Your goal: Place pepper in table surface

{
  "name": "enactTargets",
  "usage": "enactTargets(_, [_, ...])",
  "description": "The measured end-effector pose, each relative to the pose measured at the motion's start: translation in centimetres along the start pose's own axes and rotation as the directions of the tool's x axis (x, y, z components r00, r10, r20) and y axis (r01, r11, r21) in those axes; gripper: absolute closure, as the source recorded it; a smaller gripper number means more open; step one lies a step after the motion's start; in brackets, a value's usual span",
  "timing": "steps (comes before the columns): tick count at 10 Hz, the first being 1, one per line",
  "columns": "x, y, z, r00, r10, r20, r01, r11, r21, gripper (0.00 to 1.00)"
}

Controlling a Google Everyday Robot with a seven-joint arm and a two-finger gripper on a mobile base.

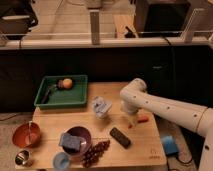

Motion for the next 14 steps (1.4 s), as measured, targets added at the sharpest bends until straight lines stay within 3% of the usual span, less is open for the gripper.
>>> enactTargets(3, [0.1,1.7,3.4,0.996,0.017,0.085,-0.014,0.999,-0.031,0.25])
enactTargets(5, [0.4,2.2,3.5,0.992,0.035,0.119,-0.031,0.999,-0.03,0.45])
enactTargets(10, [0.7,2.6,2.7,0.992,0.038,0.118,-0.033,0.999,-0.04,0.94])
enactTargets(13, [0.6,2.3,2.7,0.993,0.033,0.117,-0.028,0.999,-0.039,1.0])
enactTargets(14, [0.6,2.2,3.0,0.993,0.03,0.115,-0.024,0.998,-0.054,1.0])
